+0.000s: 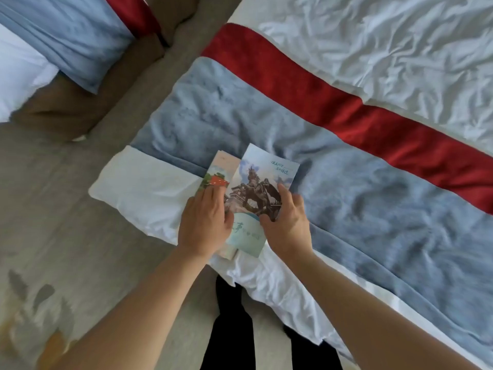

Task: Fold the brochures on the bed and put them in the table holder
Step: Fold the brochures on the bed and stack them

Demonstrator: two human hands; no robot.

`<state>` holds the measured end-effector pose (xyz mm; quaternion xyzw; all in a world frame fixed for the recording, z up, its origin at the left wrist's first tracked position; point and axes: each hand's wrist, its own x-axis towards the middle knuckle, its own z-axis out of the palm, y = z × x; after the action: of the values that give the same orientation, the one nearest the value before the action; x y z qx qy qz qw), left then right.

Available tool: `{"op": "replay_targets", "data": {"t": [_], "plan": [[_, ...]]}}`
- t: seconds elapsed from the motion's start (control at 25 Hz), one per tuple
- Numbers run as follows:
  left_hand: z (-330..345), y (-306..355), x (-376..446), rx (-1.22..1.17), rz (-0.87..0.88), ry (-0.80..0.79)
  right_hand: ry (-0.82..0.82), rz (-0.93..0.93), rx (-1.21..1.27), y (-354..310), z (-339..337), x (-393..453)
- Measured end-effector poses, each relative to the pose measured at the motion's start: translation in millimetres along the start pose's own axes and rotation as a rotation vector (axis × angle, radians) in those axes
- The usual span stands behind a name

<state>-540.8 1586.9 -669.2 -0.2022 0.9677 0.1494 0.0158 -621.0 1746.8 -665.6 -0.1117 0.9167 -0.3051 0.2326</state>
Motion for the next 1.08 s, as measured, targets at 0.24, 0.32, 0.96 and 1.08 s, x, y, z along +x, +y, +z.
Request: {"op": "replay_targets", "data": {"t": [0.24,0.32,0.96,1.08], "plan": [[-2,-57,-7,0.016,-0.024,-0.038,-0.120,-0.032,-0.207,-29,39,-3],[1,-66,-10,0.007,-0.032,-0.050,-0.147,-0.045,-0.254,-31,47,-5],[29,-64,-7,0.112,0.284,-0.358,-0.019,-0.272,-0.550,-28,63,-1],[33,-64,-5,0.127,0.278,-0.385,-0.095,-0.293,-0.604,-22,68,9]]}}
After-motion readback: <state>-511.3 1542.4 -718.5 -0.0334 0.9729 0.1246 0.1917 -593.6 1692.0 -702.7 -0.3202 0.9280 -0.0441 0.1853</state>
